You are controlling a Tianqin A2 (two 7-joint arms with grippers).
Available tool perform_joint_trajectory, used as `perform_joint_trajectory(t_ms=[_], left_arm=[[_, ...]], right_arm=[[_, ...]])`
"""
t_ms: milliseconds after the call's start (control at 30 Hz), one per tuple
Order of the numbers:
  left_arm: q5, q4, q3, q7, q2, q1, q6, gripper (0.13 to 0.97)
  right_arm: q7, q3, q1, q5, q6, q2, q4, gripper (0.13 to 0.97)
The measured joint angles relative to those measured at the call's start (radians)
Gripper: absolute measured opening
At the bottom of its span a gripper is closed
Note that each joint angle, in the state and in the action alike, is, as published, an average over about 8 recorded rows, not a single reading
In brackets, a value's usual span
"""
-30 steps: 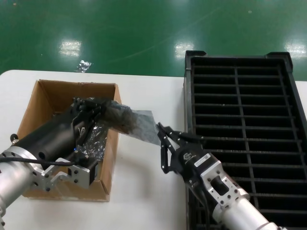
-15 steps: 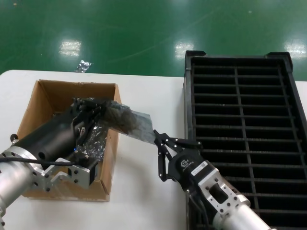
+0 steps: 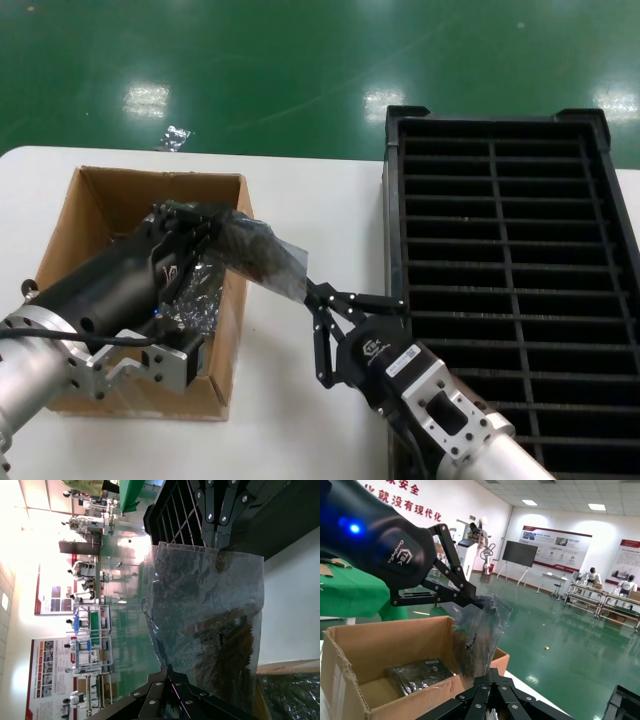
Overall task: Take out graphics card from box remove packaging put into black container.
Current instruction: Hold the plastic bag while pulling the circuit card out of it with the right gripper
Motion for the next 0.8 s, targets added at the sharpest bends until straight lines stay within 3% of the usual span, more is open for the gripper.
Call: perform_joint_trajectory(t_ms=[800], left_arm=[[0.0, 0.0, 0.0, 0.0, 0.0, 0.0, 0.0, 0.138]], right_arm=[[0.038, 0.004, -0.037, -0.08, -0.081, -0.01, 0.067, 0.132]])
